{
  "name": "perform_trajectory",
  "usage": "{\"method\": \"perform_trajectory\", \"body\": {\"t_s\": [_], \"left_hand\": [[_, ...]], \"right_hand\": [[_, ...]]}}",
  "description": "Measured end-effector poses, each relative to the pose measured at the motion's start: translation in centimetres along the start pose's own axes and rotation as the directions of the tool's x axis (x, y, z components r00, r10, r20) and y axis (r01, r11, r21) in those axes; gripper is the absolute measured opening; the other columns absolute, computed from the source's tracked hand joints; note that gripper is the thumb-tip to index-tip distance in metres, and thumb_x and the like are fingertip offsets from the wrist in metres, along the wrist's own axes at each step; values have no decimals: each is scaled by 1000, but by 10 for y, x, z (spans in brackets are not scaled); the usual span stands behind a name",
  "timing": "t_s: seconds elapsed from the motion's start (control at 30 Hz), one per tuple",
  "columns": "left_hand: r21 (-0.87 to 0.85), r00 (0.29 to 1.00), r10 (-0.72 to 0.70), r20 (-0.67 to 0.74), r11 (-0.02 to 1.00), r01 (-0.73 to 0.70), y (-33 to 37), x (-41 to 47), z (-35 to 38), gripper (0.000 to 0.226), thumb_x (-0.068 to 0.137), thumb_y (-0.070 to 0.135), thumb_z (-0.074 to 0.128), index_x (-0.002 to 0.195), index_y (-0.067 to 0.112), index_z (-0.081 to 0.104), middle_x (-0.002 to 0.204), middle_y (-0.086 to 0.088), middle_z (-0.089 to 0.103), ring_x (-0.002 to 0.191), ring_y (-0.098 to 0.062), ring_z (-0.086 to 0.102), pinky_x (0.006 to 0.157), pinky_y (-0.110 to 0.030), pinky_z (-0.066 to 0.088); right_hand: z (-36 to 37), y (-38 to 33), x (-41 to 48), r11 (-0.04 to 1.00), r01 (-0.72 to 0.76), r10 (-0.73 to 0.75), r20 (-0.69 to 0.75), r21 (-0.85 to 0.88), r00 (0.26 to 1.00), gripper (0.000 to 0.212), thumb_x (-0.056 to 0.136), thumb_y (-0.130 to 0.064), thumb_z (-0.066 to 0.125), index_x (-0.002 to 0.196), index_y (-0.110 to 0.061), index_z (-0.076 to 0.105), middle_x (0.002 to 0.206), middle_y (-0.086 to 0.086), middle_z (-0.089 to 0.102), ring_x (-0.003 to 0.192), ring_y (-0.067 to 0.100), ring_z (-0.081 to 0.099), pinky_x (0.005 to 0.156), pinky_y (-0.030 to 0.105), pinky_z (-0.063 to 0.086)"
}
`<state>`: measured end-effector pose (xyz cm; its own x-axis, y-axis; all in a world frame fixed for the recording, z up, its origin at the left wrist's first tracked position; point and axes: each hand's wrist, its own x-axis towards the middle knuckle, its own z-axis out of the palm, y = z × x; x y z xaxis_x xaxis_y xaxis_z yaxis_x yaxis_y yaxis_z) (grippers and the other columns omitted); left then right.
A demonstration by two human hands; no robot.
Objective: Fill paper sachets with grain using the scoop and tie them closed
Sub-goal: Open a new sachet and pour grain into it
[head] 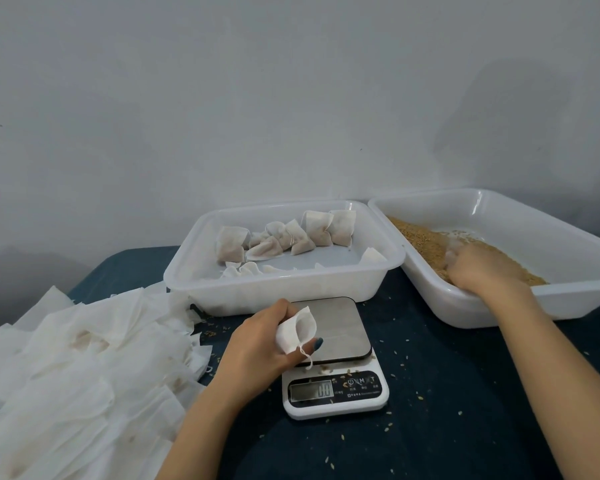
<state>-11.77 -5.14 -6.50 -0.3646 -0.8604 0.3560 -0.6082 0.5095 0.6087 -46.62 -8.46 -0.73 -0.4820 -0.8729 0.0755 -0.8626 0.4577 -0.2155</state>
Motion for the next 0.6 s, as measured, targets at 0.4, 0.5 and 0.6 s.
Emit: {"method": "perform_trajectory", "body": {"t_s": [0.4, 0.5, 0.6], "left_hand": [[-31, 1000, -22, -4, 999, 21, 2, 0, 0, 34, 69, 71, 60, 84, 44, 45, 84, 22, 62, 76, -7, 62, 65, -27, 48], [-55, 1000, -31, -5, 998, 30, 3, 1, 0, 34, 69, 72, 59, 86, 45, 46, 85, 24, 62, 75, -7, 63, 64, -26, 47], [-85, 999, -48, 0, 995, 48, 2, 1, 1, 34, 69, 71, 61, 86, 44, 47, 83, 23, 63, 75, -7, 65, 62, -24, 45]], "right_hand": [[-4, 7, -2, 865, -21, 45, -37, 502, 998, 34, 96, -47, 47, 105, -20, 67, 82, 4, 65, 74, 25, 60, 74, 37, 48], [-9, 8, -4, 745, -44, 63, -4, 665, 998, 24, 88, -34, 60, 76, -16, 69, 77, 1, 64, 69, 20, 54, 76, 39, 44], [-12, 8, -9, 612, -20, 73, -31, 790, 997, 12, 82, -19, 67, 72, -15, 72, 72, 0, 68, 61, 17, 51, 71, 38, 43]]}}
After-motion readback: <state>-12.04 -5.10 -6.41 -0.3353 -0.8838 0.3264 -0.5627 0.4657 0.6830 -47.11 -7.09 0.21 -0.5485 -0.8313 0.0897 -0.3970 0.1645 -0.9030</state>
